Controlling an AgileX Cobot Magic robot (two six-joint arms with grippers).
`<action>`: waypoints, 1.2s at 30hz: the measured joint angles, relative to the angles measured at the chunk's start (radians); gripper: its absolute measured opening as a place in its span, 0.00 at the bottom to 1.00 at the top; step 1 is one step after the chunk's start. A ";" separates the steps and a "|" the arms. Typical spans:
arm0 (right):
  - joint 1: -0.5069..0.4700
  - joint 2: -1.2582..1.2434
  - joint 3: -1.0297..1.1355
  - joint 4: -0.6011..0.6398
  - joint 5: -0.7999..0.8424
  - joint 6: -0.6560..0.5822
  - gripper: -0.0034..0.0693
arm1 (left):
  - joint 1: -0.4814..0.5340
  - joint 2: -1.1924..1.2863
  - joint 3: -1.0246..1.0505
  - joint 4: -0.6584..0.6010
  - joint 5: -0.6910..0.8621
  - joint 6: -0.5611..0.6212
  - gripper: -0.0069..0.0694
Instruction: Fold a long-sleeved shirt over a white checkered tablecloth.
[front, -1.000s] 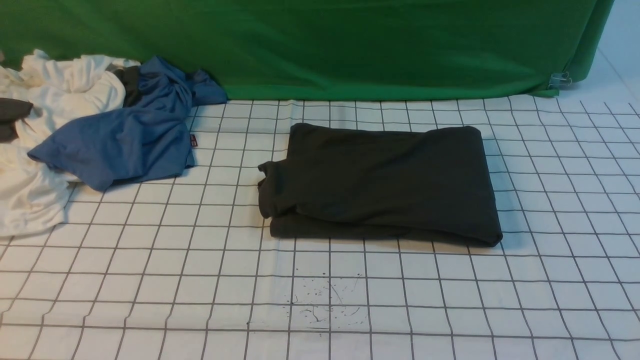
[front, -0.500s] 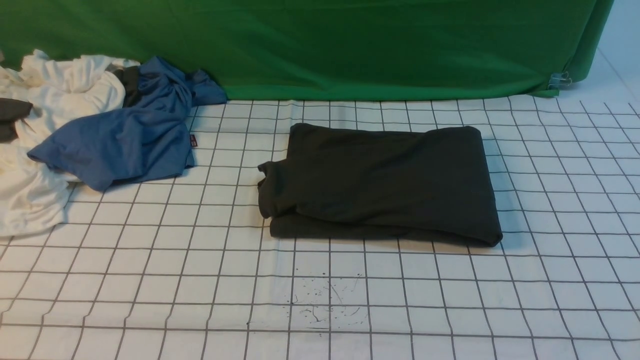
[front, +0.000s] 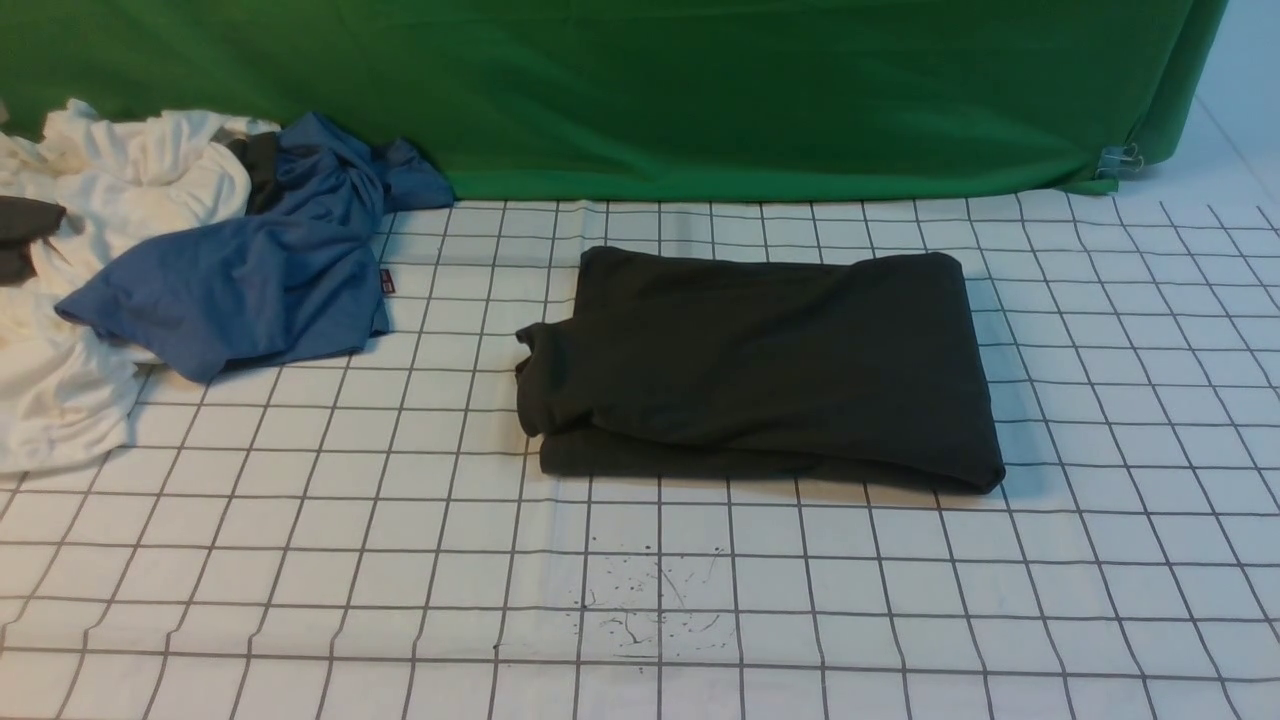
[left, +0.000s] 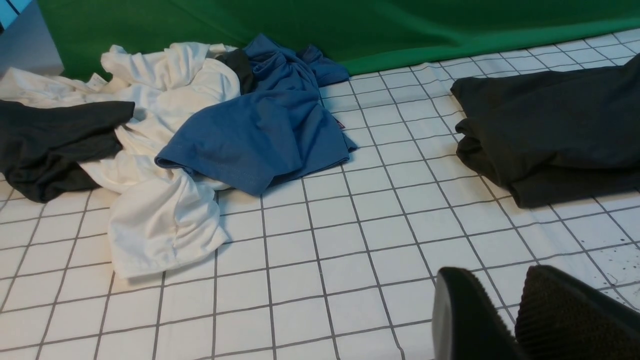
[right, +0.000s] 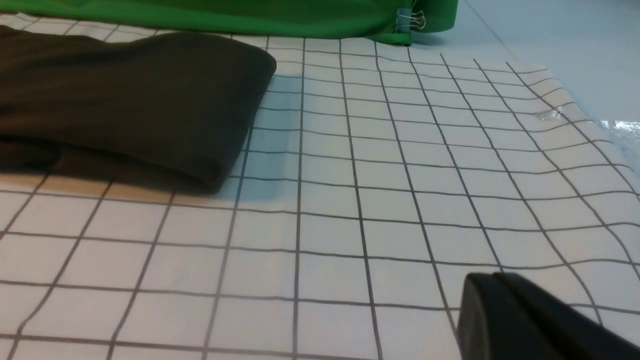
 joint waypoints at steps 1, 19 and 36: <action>0.000 0.000 0.000 0.000 0.000 0.000 0.08 | 0.000 0.000 0.000 0.000 0.000 0.000 0.26; 0.000 0.000 0.000 0.000 0.000 0.000 0.12 | 0.000 0.000 0.000 0.003 0.000 0.000 0.28; 0.000 0.000 0.000 0.000 0.000 0.000 0.17 | 0.052 -0.026 0.148 0.051 -0.336 0.048 0.29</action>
